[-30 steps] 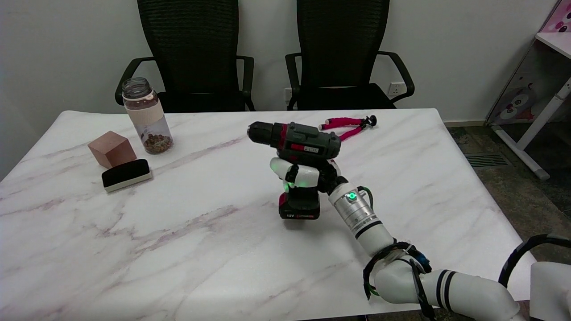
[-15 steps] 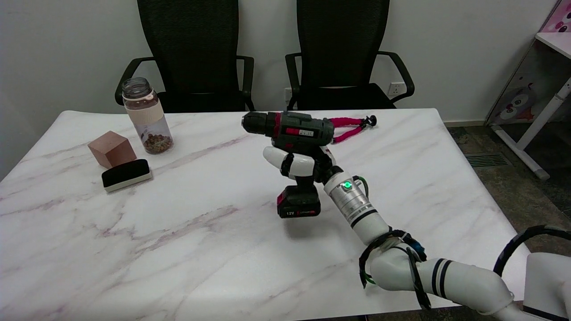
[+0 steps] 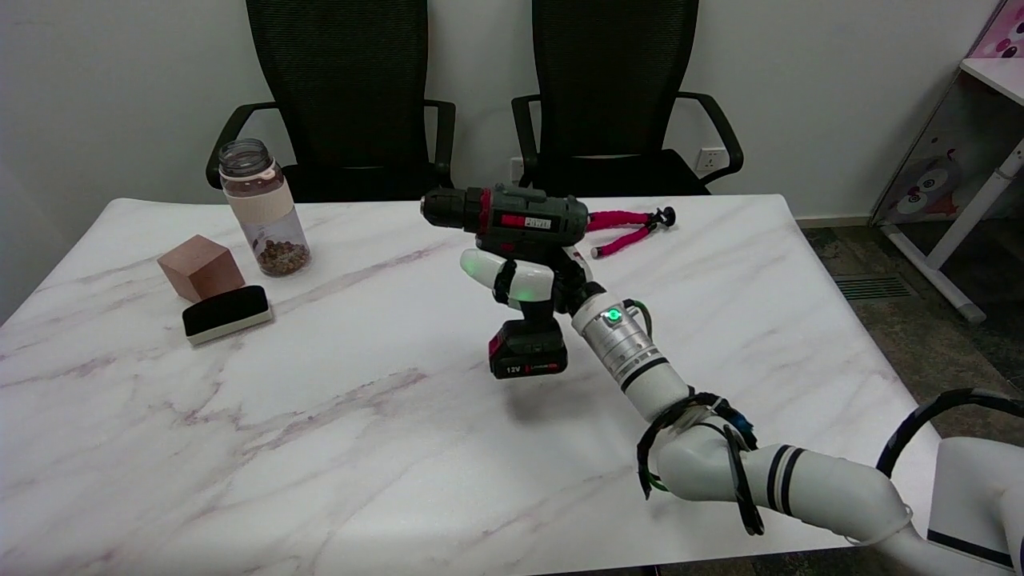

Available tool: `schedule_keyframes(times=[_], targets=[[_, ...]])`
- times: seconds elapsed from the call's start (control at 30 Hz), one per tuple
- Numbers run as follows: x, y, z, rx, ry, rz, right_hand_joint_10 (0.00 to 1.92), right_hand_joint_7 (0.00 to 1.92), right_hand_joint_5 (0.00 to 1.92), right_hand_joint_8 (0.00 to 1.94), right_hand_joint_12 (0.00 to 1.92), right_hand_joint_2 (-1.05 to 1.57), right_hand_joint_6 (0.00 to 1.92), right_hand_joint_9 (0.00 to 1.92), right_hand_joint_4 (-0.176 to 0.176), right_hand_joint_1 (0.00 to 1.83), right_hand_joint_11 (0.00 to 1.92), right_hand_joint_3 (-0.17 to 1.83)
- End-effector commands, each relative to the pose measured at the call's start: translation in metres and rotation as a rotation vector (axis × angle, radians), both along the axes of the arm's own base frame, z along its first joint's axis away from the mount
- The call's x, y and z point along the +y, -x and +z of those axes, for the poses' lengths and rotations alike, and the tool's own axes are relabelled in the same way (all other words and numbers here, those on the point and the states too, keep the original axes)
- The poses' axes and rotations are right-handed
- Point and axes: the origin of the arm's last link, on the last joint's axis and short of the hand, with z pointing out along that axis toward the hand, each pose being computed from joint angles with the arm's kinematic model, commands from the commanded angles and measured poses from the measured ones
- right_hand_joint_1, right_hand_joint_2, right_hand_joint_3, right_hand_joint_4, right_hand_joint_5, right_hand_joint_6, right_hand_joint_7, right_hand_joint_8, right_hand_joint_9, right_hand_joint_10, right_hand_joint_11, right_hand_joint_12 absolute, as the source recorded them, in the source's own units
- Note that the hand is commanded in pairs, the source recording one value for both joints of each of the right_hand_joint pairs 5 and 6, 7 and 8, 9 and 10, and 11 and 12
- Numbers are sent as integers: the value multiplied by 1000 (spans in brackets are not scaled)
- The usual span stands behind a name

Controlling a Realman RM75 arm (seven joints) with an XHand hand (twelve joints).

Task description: Pick up the power screwdriver.

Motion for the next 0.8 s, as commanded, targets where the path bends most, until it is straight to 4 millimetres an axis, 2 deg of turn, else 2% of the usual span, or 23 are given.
schedule_keyframes(times=[0.03,0.37,0.8], targets=[[-7,-6,-3,4,-13,-2,1920,1736,1736,1736,1920,646,1736,1920,176,904,1920,792],[-5,-5,-4,0,-15,-1,1920,1725,1725,1725,1920,651,1725,1920,176,899,1920,815],[-2,1,3,3,8,-8,1920,1570,1570,1570,1920,601,1570,1920,176,887,1920,893]])
